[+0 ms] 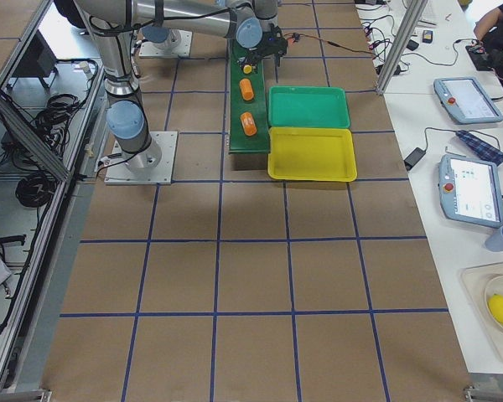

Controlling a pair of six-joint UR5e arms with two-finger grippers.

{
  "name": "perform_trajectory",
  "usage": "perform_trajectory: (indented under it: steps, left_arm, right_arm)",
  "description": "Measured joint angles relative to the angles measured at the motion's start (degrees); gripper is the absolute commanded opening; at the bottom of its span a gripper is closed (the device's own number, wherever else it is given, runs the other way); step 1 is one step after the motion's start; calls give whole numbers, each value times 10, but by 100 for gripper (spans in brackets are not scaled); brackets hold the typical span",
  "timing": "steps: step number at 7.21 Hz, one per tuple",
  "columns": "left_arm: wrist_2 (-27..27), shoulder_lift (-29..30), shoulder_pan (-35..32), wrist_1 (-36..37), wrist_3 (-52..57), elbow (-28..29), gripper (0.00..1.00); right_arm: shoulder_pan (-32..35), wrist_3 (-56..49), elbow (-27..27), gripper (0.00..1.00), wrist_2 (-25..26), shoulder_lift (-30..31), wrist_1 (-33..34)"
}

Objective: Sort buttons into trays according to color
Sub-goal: 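Place the green button on the belt while the right gripper lowers near the trays, then grasp another yellow button with the left gripper while the right gripper reaches the belt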

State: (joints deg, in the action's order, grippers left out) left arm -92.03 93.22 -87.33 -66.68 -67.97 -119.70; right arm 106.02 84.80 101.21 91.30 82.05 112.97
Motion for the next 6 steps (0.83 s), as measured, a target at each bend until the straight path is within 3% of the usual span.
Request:
perform_trajectory:
  steps: [1, 3, 6]
  left_arm:
    - [0, -13, 2, -5, -1, -7, 100]
    - [-5, -11, 44, 32, 9, 0, 100]
    - [-18, 18, 183, 129, 68, 14, 100]
  right_arm:
    - [0, 0, 0, 100, 0, -1, -1]
    - [1, -4, 5, 100, -5, -9, 0]
    - [10, -4, 6, 100, -12, -29, 26]
